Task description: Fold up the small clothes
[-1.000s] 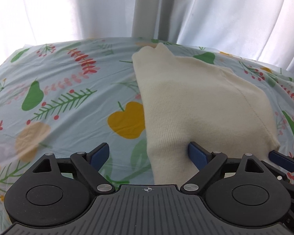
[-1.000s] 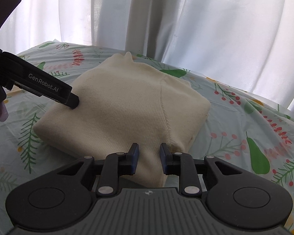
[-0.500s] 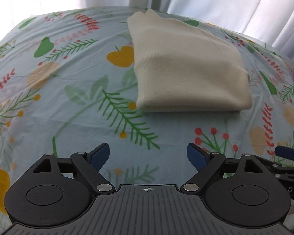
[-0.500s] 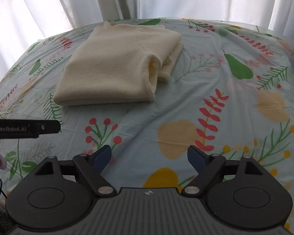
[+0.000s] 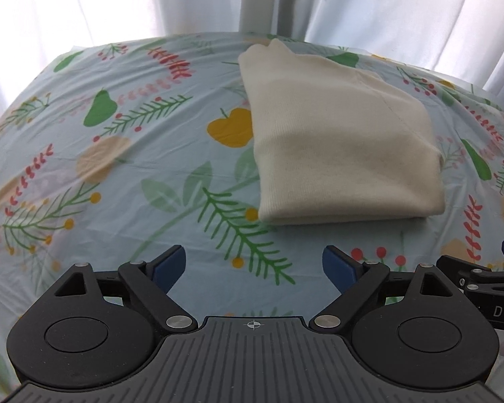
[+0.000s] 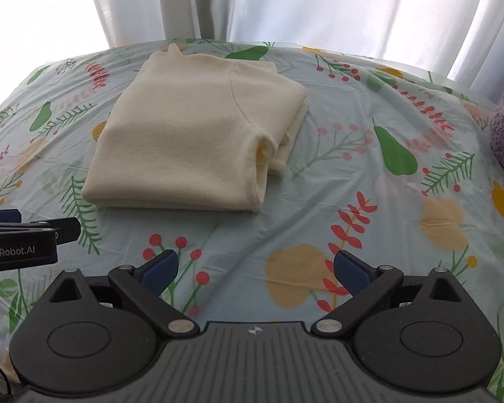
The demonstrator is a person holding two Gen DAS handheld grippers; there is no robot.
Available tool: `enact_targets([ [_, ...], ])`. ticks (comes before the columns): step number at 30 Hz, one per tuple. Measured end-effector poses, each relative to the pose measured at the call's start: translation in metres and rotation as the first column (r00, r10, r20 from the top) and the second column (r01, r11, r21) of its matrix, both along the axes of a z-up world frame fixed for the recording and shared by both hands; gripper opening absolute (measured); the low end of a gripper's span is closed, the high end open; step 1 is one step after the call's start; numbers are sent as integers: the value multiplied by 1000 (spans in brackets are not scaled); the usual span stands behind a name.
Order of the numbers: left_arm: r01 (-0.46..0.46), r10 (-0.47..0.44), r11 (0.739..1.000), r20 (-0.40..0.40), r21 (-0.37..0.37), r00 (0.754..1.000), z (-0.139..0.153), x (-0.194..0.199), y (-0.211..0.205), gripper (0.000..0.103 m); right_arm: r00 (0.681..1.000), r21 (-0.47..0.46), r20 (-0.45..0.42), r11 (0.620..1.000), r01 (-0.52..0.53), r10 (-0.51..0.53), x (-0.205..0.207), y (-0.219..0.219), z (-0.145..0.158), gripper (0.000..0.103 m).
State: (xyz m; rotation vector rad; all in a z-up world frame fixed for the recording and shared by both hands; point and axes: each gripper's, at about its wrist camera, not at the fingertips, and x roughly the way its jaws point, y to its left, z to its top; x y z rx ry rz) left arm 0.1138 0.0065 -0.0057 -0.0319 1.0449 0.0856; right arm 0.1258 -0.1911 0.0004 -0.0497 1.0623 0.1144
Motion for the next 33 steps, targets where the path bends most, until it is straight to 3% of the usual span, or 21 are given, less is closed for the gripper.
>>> enact_targets([
  [7, 28, -27, 999, -17, 38, 999, -3, 10, -5, 93, 999, -23, -16, 999, 34, -35, 12, 5, 2, 99],
  [33, 56, -56, 998, -33, -3, 998, -7, 17, -6, 93, 999, -80, -22, 996, 40, -42, 23, 11, 4, 99],
])
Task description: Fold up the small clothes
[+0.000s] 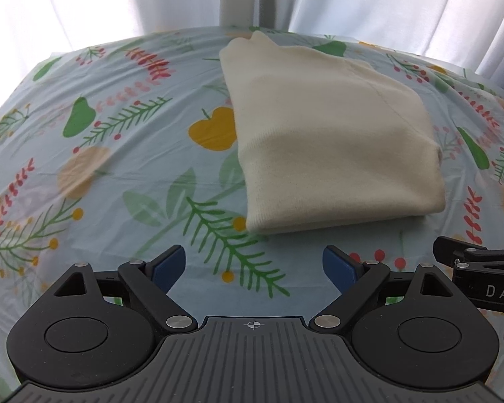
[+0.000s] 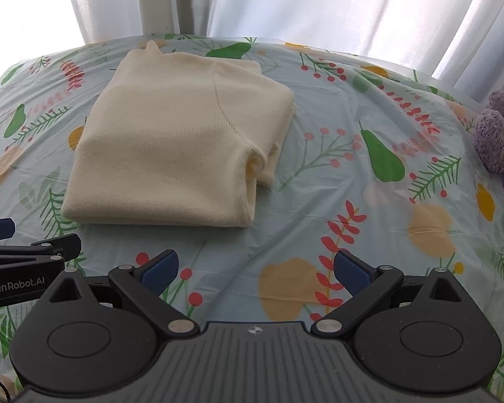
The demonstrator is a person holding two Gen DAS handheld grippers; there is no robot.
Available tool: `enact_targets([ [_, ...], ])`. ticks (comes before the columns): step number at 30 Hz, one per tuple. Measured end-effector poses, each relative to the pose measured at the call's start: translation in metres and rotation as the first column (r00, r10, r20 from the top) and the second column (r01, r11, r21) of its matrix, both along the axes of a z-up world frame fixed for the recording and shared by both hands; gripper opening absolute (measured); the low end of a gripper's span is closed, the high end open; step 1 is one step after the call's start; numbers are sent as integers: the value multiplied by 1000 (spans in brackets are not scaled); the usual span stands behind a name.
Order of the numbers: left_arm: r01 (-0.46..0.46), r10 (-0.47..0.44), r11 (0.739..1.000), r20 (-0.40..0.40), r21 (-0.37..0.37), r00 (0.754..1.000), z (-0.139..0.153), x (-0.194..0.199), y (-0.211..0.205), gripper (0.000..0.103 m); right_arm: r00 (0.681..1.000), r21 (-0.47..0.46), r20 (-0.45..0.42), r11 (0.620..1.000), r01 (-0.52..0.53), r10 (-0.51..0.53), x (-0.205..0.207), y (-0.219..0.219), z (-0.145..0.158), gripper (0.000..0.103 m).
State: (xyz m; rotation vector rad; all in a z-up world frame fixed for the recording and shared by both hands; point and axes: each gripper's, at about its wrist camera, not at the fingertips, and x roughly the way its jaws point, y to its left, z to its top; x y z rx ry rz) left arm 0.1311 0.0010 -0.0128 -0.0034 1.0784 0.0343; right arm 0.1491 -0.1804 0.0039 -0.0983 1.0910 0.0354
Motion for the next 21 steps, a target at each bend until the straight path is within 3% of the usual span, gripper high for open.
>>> enact_targets([
  [21, 10, -11, 1000, -11, -28, 1000, -3, 2, -2, 93, 1000, 2, -2, 1000, 22, -22, 3, -3, -3, 99],
])
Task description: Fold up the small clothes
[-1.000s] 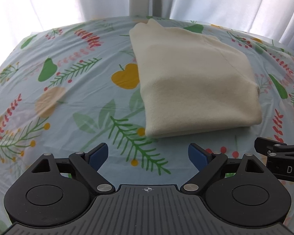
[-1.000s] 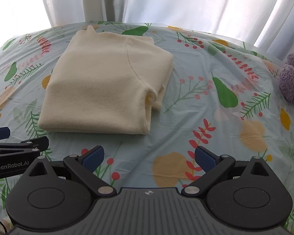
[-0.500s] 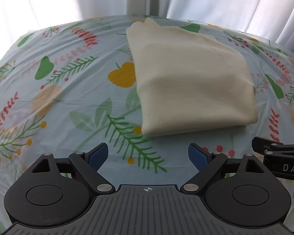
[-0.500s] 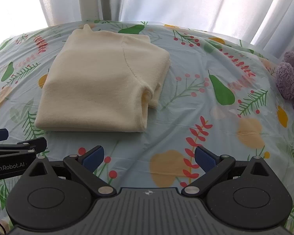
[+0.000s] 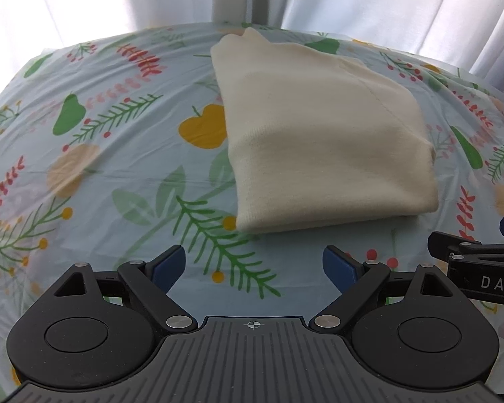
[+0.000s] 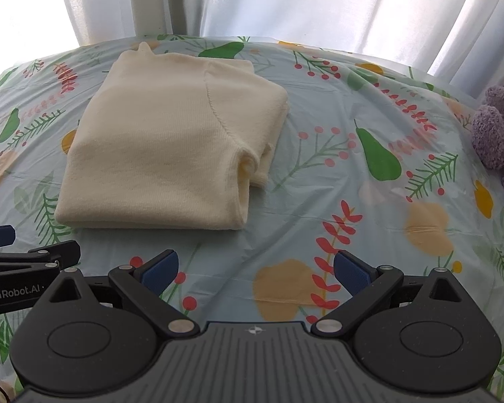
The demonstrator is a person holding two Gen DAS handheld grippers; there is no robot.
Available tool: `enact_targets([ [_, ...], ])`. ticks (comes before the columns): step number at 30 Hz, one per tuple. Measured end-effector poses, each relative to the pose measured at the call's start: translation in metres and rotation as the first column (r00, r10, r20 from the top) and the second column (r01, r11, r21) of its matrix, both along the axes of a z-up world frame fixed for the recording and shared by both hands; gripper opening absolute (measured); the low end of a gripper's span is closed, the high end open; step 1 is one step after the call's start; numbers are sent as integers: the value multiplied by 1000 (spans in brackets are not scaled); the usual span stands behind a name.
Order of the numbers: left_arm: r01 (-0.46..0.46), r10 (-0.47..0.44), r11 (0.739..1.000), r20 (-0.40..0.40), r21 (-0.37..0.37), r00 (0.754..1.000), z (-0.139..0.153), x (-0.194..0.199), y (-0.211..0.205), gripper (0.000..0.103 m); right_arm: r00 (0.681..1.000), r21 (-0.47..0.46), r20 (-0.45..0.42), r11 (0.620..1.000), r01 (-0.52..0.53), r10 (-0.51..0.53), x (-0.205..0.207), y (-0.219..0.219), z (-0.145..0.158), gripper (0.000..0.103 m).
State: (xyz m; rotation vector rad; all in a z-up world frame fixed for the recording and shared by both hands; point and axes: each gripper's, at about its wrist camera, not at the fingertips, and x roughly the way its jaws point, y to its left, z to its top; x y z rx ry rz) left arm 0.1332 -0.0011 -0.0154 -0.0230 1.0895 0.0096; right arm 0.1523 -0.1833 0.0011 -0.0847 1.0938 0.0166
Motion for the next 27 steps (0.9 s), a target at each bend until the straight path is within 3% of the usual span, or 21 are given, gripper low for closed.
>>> enact_targets([
  [27, -5, 5, 1000, -2, -4, 1000, -1, 3, 1, 93, 1000, -11, 0, 1000, 5, -5, 4, -2, -1, 99],
])
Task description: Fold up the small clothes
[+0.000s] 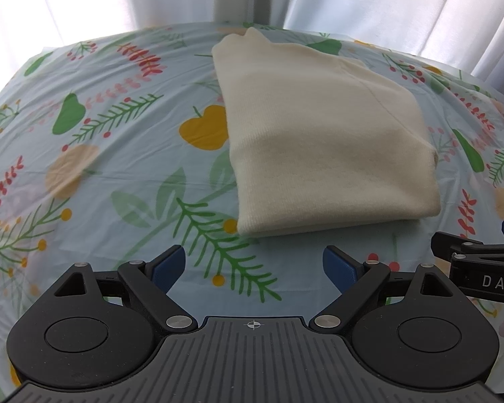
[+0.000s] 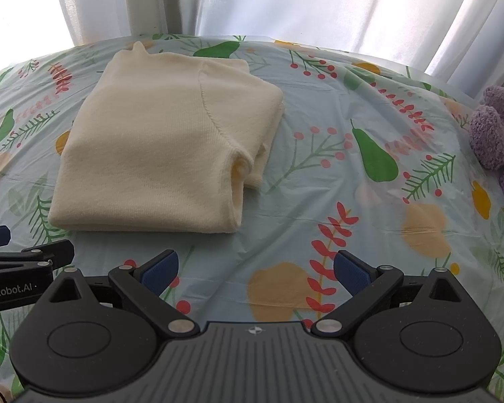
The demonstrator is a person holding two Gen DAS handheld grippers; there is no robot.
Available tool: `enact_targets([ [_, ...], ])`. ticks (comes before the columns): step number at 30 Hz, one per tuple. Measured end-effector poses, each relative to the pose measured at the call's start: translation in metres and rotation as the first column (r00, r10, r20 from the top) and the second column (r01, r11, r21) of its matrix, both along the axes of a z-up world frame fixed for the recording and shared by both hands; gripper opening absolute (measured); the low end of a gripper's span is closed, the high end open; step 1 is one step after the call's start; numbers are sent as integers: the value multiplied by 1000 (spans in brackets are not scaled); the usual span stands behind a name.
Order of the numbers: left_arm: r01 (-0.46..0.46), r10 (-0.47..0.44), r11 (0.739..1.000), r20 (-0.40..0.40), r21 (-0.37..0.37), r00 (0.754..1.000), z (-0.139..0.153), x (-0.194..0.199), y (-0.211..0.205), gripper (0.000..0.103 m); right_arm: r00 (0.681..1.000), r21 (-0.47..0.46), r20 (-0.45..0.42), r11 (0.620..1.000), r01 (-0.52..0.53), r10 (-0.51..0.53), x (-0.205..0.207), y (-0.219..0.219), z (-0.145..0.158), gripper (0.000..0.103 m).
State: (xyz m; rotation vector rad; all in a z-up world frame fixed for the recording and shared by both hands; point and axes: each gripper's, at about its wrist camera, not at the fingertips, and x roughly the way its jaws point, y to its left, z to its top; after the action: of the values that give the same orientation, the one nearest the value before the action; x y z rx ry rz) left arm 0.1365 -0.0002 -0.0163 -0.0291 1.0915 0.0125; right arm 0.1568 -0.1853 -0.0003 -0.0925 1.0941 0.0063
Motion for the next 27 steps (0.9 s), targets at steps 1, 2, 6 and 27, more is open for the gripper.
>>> enact_targets([
  [1, 0, 0, 1000, -1, -1, 1000, 0, 0, 0, 93, 1000, -2, 1, 1000, -2, 2, 0, 0, 0, 99],
  [2, 1, -1, 1000, -1, -3, 1000, 0, 0, 0, 93, 1000, -4, 1, 1000, -3, 3, 0, 1, 0, 99],
  [6, 1, -1, 1000, 7, 2, 1000, 0, 1, 0, 94, 1000, -4, 0, 1000, -4, 4, 1, 1, 0, 99],
  [27, -14, 14, 1000, 16, -13, 1000, -2, 4, 0, 94, 1000, -6, 5, 1000, -3, 3, 1, -1, 0, 99],
])
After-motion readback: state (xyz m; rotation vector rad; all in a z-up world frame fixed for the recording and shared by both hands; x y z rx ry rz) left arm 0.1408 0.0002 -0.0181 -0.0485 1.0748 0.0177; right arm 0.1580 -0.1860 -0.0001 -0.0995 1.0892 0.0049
